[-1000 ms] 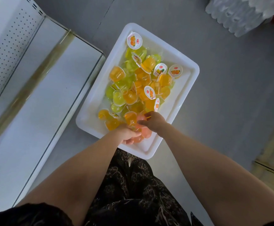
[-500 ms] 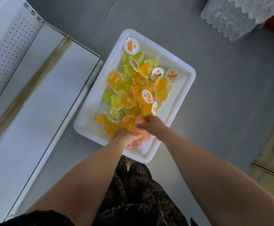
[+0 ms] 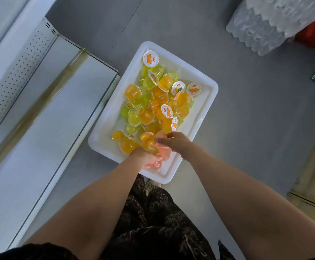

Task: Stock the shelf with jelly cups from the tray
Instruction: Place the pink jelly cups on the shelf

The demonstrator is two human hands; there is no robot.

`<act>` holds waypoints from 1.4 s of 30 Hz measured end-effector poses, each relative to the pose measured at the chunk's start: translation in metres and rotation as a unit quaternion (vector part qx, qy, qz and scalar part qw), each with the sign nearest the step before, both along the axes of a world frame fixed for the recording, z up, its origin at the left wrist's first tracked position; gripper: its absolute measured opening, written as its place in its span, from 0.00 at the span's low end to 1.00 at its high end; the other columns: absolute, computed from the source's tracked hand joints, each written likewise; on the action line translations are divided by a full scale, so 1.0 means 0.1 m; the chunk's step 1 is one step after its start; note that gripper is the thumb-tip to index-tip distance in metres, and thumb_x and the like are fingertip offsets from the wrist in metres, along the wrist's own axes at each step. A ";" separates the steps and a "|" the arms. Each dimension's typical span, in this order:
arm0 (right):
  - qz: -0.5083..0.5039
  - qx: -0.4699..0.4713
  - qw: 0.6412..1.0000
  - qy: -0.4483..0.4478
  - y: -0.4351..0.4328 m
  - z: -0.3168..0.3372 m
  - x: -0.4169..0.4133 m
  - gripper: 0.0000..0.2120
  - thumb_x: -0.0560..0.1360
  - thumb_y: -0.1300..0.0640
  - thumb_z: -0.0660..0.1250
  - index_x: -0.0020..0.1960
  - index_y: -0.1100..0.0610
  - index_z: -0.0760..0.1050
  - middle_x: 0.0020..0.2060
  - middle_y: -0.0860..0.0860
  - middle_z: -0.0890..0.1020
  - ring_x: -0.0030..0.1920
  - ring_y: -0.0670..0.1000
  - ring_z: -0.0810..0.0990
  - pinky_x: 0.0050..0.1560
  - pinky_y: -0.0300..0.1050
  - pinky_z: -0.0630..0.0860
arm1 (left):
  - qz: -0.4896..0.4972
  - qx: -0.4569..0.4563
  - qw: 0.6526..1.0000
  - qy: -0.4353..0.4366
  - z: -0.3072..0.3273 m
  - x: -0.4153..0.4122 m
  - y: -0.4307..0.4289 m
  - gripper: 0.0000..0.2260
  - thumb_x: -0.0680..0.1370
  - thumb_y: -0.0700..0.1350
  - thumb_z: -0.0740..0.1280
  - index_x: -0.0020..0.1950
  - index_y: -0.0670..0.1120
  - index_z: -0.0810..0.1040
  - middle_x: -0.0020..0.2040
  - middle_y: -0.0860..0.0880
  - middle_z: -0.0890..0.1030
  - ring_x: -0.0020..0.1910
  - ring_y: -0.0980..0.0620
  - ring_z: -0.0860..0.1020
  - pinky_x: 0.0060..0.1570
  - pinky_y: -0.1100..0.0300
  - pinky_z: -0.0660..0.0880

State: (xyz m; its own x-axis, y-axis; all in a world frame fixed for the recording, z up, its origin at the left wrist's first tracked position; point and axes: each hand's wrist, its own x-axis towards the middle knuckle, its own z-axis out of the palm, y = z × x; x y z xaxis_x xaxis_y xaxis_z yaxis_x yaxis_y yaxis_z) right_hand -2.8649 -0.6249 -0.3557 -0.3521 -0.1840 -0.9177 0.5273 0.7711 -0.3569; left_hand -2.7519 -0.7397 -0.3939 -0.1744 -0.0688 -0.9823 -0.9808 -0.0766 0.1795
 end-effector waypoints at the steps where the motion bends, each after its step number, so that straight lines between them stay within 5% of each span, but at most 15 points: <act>1: -0.013 -0.008 1.000 -0.003 0.02 0.05 -0.01 0.21 0.71 0.47 0.76 0.58 0.57 0.76 0.48 0.50 0.80 0.45 0.48 0.76 0.40 0.40 0.72 | 0.004 -0.005 1.000 0.009 0.07 0.01 -0.02 0.18 0.68 0.50 0.79 0.50 0.41 0.81 0.45 0.46 0.85 0.47 0.52 0.84 0.51 0.56 0.82; 6: -0.070 -0.067 0.995 -0.006 0.10 0.40 -0.08 0.21 0.72 0.44 0.74 0.58 0.57 0.80 0.53 0.54 0.84 0.42 0.47 0.77 0.36 0.38 0.72 | 0.007 -0.038 0.997 0.067 0.50 0.05 -0.19 0.12 0.70 0.49 0.78 0.42 0.43 0.79 0.43 0.44 0.84 0.39 0.50 0.81 0.49 0.54 0.80; 11: -0.097 -0.142 0.985 0.013 0.07 0.98 -0.14 0.11 0.72 0.51 0.75 0.46 0.59 0.80 0.38 0.53 0.82 0.37 0.48 0.80 0.33 0.37 0.75 | 0.058 -0.044 0.987 0.146 1.05 0.07 -0.46 0.26 0.53 0.60 0.80 0.39 0.44 0.79 0.45 0.38 0.84 0.43 0.45 0.81 0.60 0.47 0.77; 15: -0.102 -0.248 0.962 0.041 -0.08 1.55 -0.16 0.16 0.73 0.54 0.74 0.59 0.56 0.76 0.41 0.53 0.83 0.39 0.51 0.82 0.33 0.39 0.76 | 0.147 -0.046 0.962 0.226 1.79 0.08 -0.58 0.16 0.69 0.49 0.79 0.45 0.43 0.76 0.38 0.47 0.80 0.32 0.55 0.78 0.36 0.61 0.78; 24: 0.019 -0.431 0.894 0.117 -0.94 3.07 -0.06 0.06 0.78 0.55 0.68 0.51 0.59 0.76 0.43 0.52 0.84 0.45 0.51 0.83 0.45 0.40 0.80 | 0.250 -0.163 0.870 0.393 3.45 0.37 -1.07 0.13 0.71 0.48 0.77 0.42 0.48 0.73 0.39 0.46 0.77 0.34 0.52 0.72 0.31 0.64 0.71; 29: 0.030 -0.501 0.846 0.179 -1.37 3.88 0.24 0.20 0.68 0.51 0.76 0.57 0.52 0.76 0.48 0.52 0.83 0.48 0.51 0.82 0.57 0.52 0.78 | 0.264 -0.230 0.822 0.448 4.28 0.72 -1.41 0.15 0.67 0.52 0.79 0.43 0.49 0.75 0.42 0.45 0.81 0.38 0.50 0.77 0.36 0.60 0.73; 33: 0.107 -0.543 0.802 0.224 -1.71 4.56 0.63 0.13 0.70 0.50 0.77 0.52 0.49 0.80 0.46 0.50 0.84 0.49 0.53 0.78 0.46 0.48 0.72 | 0.268 -0.295 0.780 0.483 4.94 1.21 -1.75 0.21 0.62 0.56 0.81 0.46 0.48 0.79 0.45 0.44 0.84 0.39 0.48 0.79 0.38 0.58 0.75; 38: 0.163 -0.565 0.765 0.261 -2.31 5.22 1.25 0.24 0.61 0.50 0.82 0.52 0.54 0.76 0.49 0.56 0.85 0.44 0.55 0.82 0.44 0.49 0.72 | 0.295 -0.382 0.711 0.511 5.61 1.99 -2.18 0.17 0.69 0.52 0.78 0.50 0.45 0.79 0.47 0.44 0.85 0.40 0.50 0.81 0.38 0.60 0.77; 42: 0.219 -0.569 0.737 0.291 -2.92 5.55 1.86 0.23 0.66 0.52 0.80 0.56 0.54 0.75 0.55 0.57 0.83 0.50 0.54 0.82 0.45 0.44 0.75 | 0.307 -0.450 0.679 0.492 5.97 2.83 -2.60 0.19 0.67 0.50 0.80 0.51 0.42 0.80 0.48 0.44 0.83 0.43 0.50 0.80 0.45 0.57 0.79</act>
State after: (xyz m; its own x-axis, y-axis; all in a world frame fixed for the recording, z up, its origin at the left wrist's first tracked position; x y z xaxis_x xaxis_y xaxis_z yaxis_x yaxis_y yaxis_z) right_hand -2.6788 -0.9173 0.1996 -0.3035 -0.9310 0.2030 -0.1814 -0.1526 -0.9715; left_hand -2.4689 -1.0000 0.2028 -0.3822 -0.9208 0.0780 -0.1842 0.1586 0.9700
